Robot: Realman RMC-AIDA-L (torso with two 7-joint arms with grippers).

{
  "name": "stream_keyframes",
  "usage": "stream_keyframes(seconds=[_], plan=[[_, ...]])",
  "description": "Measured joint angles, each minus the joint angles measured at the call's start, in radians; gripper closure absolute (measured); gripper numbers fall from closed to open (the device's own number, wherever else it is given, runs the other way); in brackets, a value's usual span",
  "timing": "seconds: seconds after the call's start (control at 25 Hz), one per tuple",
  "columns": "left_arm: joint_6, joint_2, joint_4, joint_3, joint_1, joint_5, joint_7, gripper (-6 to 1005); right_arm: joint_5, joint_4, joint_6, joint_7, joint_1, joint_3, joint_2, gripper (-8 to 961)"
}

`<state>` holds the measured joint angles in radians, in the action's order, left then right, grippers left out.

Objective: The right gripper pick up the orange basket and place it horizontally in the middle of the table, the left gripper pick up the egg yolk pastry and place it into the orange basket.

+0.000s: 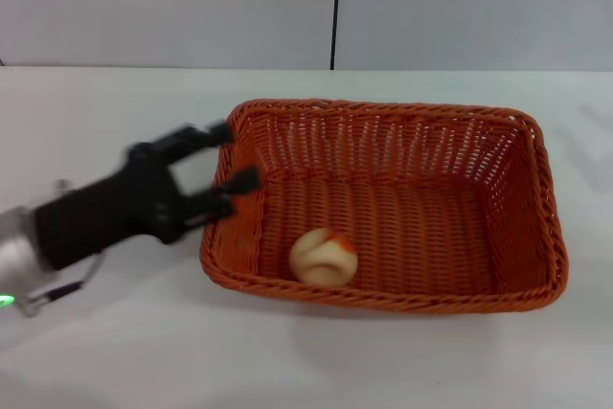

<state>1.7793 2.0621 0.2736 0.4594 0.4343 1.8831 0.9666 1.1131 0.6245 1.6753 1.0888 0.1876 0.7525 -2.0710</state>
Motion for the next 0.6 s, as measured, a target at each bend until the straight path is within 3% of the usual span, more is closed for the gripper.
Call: stream_keyframes(seconds=[0.04, 0.08, 0.16, 0.2, 0.24, 0.28, 0.32, 0.4, 0.6], plan=[[0.000, 0.000, 0.000, 0.000, 0.000, 0.000, 0.000, 358, 0.000, 0.000, 0.000, 0.000, 0.000, 0.000, 0.000, 358], [-0.006, -0.001, 0.038, -0.085, -0.050, -0.006, -0.003, 340, 0.003, -0.005, 0.000, 0.000, -0.009, -0.021, -0.001, 358], [-0.007, -0.001, 0.057, -0.144, -0.077, -0.007, -0.005, 303, 0.004, -0.010, 0.000, -0.001, -0.013, -0.032, -0.001, 358], [-0.007, -0.002, 0.085, -0.246, -0.120, -0.008, -0.006, 284, 0.004, -0.022, 0.000, -0.004, -0.022, -0.050, -0.001, 358], [-0.007, -0.002, 0.085, -0.246, -0.120, -0.008, -0.006, 266, 0.004, -0.022, 0.000, -0.004, -0.022, -0.050, -0.001, 358], [-0.009, -0.003, 0.098, -0.318, -0.148, -0.008, -0.014, 247, 0.002, -0.042, 0.002, -0.016, -0.028, -0.063, -0.002, 358], [-0.009, -0.003, 0.098, -0.318, -0.148, -0.008, -0.014, 229, 0.002, -0.042, 0.002, -0.016, -0.028, -0.063, -0.002, 358], [-0.011, -0.003, 0.100, -0.420, -0.189, -0.009, -0.051, 192, -0.003, -0.089, 0.014, -0.071, -0.030, -0.082, -0.003, 358], [-0.010, -0.002, 0.067, -0.562, -0.250, -0.009, -0.130, 191, -0.004, -0.149, 0.024, -0.121, -0.027, -0.116, -0.004, 358]])
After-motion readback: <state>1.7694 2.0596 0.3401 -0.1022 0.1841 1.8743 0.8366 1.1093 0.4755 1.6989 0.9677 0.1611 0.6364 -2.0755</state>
